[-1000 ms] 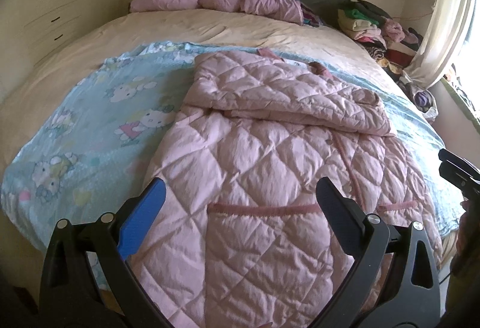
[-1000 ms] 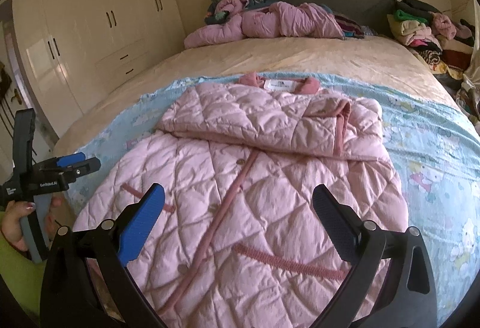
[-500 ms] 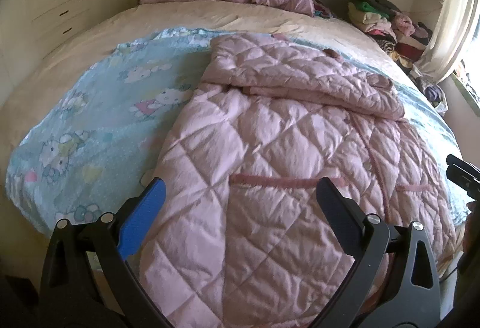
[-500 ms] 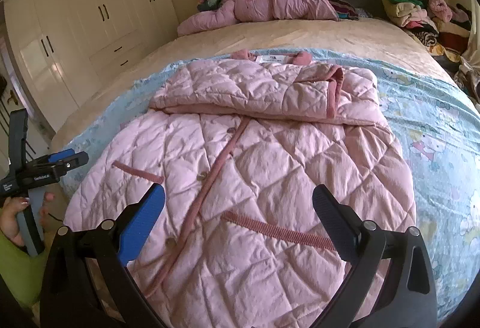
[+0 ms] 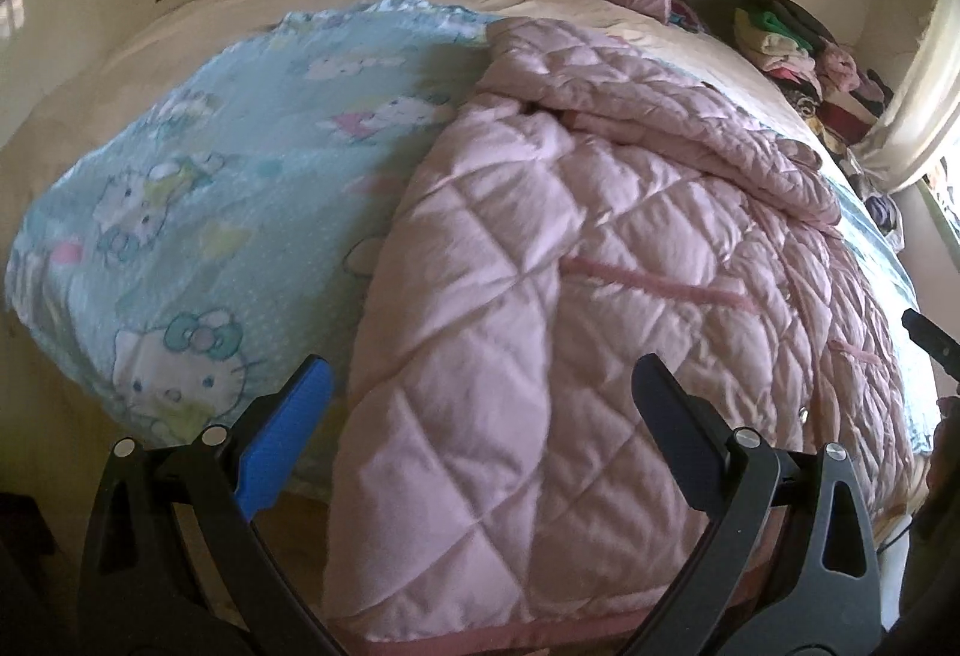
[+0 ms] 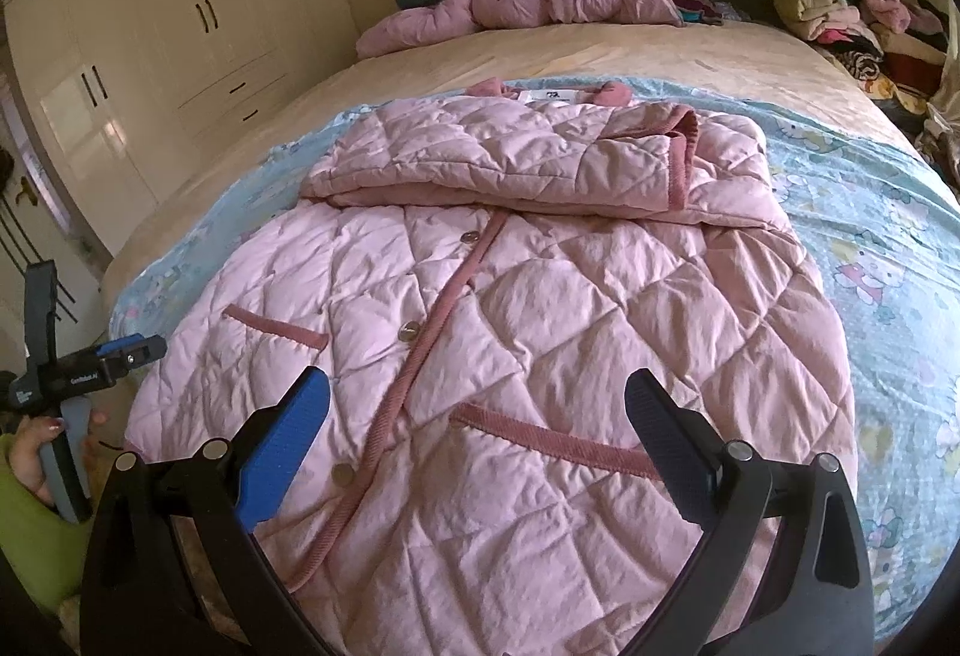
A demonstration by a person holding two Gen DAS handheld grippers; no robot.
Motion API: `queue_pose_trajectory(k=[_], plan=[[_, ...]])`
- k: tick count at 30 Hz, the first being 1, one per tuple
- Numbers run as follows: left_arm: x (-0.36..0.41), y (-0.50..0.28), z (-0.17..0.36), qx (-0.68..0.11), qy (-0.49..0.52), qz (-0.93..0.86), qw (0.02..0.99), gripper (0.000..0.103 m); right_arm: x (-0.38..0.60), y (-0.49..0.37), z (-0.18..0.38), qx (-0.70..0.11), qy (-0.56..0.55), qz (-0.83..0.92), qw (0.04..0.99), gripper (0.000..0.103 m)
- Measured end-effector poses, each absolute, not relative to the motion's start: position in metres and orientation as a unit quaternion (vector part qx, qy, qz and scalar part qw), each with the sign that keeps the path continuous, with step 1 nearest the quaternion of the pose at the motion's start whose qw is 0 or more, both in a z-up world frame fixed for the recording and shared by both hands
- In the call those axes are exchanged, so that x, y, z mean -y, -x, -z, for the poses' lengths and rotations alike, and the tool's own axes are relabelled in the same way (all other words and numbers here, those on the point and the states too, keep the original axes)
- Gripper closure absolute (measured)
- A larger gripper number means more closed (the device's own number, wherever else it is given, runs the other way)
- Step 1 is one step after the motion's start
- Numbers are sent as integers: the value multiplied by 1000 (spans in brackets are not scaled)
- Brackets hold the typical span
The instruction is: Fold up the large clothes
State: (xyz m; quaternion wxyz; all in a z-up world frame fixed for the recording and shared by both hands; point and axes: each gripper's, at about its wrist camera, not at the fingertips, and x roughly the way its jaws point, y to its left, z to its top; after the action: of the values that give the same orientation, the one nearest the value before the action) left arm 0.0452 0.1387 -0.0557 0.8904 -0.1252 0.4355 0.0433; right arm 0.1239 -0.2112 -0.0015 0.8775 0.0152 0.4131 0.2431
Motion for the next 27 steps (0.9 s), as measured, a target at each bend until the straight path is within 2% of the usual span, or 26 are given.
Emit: queue_pose_trajectory(k=[11,13,15,21,27], plan=[[-163,-28,84,-447,189,-6,874,10,206,-123,2,-415,-18,-252,874,5],[-162,-26,89,-450,193,4,872,18,208,-122,2,-416,-19,-252,874,5],[-160,-25,94,-457,191,11,868,22,209,-122,2,-417,-19,-251,873,5],[-150,-19,106,-468,188,16,863,23,218,-120,4,-420,-23,-246,873,5],[-149,-17,107,-465,193,13,864,40,239,-112,5,-421,-20,-232,876,5]])
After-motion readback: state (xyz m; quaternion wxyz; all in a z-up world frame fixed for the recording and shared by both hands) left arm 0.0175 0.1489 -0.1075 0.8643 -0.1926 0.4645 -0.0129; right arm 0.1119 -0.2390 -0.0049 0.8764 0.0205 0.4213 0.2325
